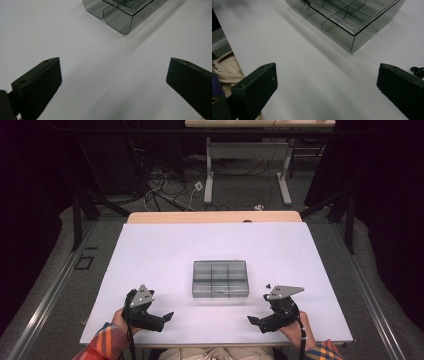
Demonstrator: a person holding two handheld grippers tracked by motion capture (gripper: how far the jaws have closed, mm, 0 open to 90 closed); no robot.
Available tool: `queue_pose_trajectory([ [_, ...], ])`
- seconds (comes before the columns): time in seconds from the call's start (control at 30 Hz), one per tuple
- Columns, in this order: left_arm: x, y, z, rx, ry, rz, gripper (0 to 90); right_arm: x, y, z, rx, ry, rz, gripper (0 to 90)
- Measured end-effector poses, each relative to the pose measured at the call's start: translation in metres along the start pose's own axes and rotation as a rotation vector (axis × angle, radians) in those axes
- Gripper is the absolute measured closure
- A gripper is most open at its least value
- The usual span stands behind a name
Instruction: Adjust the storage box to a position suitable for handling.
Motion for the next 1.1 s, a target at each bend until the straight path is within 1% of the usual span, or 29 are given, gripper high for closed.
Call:
queue_pose_trajectory([
  [0.03,0.0,0.0,0.0,-0.001,-0.001,-0.001,0.1,0.0,0.0,0.0,0.0,0.0,0.0,3.5],
  [0.07,0.0,0.0,0.0,0.001,0.0,0.001,0.1,0.0,-0.001,-0.003,-0.018,-0.001,0.001,3.6],
  [0.1,0.0,0.0,0.0,0.005,-0.001,0.0,0.1,0.001,-0.001,-0.003,-0.001,-0.002,0.004,3.6],
  [0.17,0.001,0.0,-0.001,0.01,-0.001,0.0,0.2,0.002,-0.002,-0.007,-0.005,-0.003,0.004,4.2],
  [0.2,0.001,0.0,-0.001,0.007,-0.002,0.001,0.1,0.003,-0.003,-0.009,0.014,-0.012,0.007,4.6],
  [0.27,0.001,0.0,-0.001,0.005,-0.006,0.0,0.2,0.005,-0.004,-0.011,0.004,-0.015,0.001,4.8],
  [0.37,0.001,0.0,-0.001,0.001,-0.006,-0.001,0.1,0.007,-0.007,-0.016,-0.003,-0.015,0.016,5.5],
  [0.4,0.001,0.0,-0.001,0.0,-0.005,0.0,0.1,0.009,-0.008,-0.017,0.012,-0.016,0.015,6.0],
  [0.53,0.001,0.0,0.0,0.0,-0.005,0.001,0.1,0.011,-0.01,-0.022,0.013,-0.017,0.015,6.1],
  [0.6,0.0,0.001,0.0,0.0,-0.002,0.004,0.1,0.013,-0.011,-0.024,0.014,-0.025,0.021,5.9],
  [0.63,0.0,0.001,0.0,0.0,-0.002,0.001,0.1,0.014,-0.011,-0.025,0.024,-0.034,0.021,5.8],
  [0.7,0.0,0.001,0.0,0.002,-0.002,-0.002,0.1,0.016,-0.014,-0.03,0.009,-0.038,0.025,5.5],
  [0.73,0.0,0.001,0.0,0.003,-0.002,-0.002,0.1,0.017,-0.013,-0.031,0.018,-0.04,0.024,5.5],
  [0.83,0.0,0.001,0.0,0.003,-0.001,-0.003,0.2,0.018,-0.015,-0.033,0.018,-0.044,0.028,5.5],
  [1.07,0.0,0.001,-0.001,0.005,-0.004,-0.008,0.1,0.022,-0.019,-0.038,0.008,-0.054,0.028,6.8],
  [1.1,0.0,0.001,0.0,0.005,-0.003,-0.007,0.1,0.023,-0.02,-0.04,-0.004,-0.055,0.03,7.3],
])
Point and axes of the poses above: each handheld gripper's, and its own axes: z roughly backward along the jaws, y roughly out of its underside, x roughly to its left, the point moved 8 cm from there along -z, roughly forward along the jaws, and after that the axes turned 9 degrees about -y, right-handed, at the moved point
